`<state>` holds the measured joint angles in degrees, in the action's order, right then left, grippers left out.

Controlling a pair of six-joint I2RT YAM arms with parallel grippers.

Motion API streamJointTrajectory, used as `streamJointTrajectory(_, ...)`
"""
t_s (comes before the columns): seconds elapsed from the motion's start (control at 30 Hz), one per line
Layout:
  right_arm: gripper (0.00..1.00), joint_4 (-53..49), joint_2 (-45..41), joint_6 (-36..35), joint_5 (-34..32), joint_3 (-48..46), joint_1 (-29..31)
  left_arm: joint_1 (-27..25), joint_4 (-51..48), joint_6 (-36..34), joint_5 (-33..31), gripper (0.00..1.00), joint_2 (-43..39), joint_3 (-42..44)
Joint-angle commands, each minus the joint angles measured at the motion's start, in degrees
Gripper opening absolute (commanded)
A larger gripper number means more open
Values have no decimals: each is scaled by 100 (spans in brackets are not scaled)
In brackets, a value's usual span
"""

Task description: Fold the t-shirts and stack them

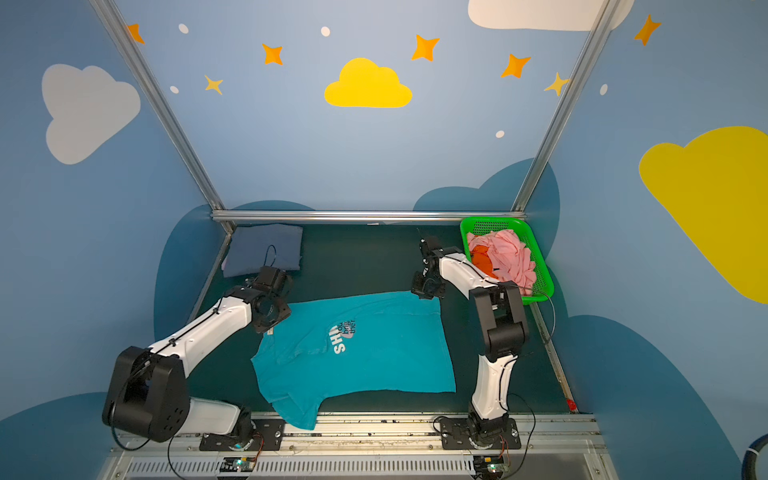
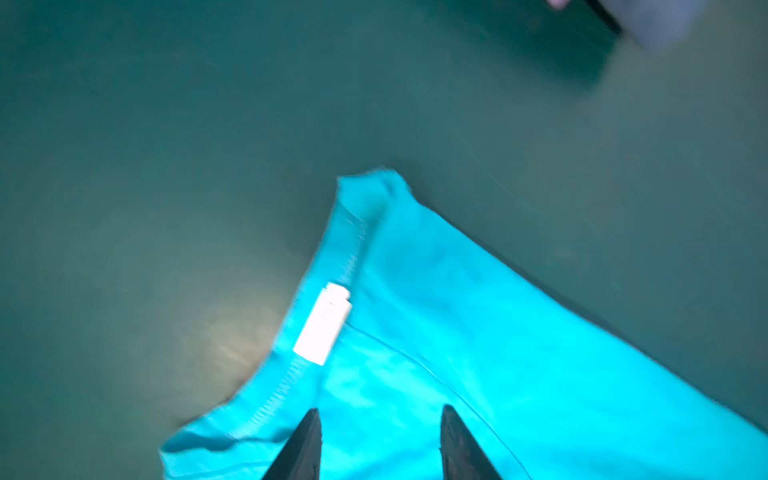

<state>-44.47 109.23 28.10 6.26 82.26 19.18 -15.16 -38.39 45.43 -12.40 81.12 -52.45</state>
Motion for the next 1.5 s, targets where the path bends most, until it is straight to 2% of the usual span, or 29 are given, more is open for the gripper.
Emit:
streamJointTrajectory(0.0, 0, 4, -84, 3, 15, -252, 181, -210, 22, 328, -55, 47, 273, 167)
streamJointTrajectory(0.2, 0, 102, 418, 67, 173, -282, 384, -601, 421, 447, 80, 47, 1146, 126)
streamJointTrajectory(0.43, 0, -29, 1087, 9, 95, 344, 156, -645, 807, 318, 329, 46, 2270, -310)
streamJointTrajectory(0.63, 0, -395, 1886, -155, -42, 1426, -170, -622, 818, 34, 452, 46, 3151, -1174)
streamJointTrajectory(0.93, 0, -1377, 3289, -281, 27, 3904, -606, -497, 253, -379, 660, 46, 4530, -3308)
streamJointTrajectory(1.07, 0, -1291, 2976, -420, -26, 4115, -628, -352, 129, -495, 616, 48, 4324, -3533)
streamJointTrajectory(1.2, 0, -1157, 2154, -449, -174, 3864, -602, -268, -91, -569, 388, 54, 3577, -3512)
streamJointTrajectory(1.4, 0, -229, 64, -296, -366, 2007, -331, -322, -254, -486, -35, 62, 1714, -2726)
streamJointTrajectory(1.47, 0, -61, -512, -327, -392, 1411, -116, -363, -278, -376, -118, 55, 996, -2133)
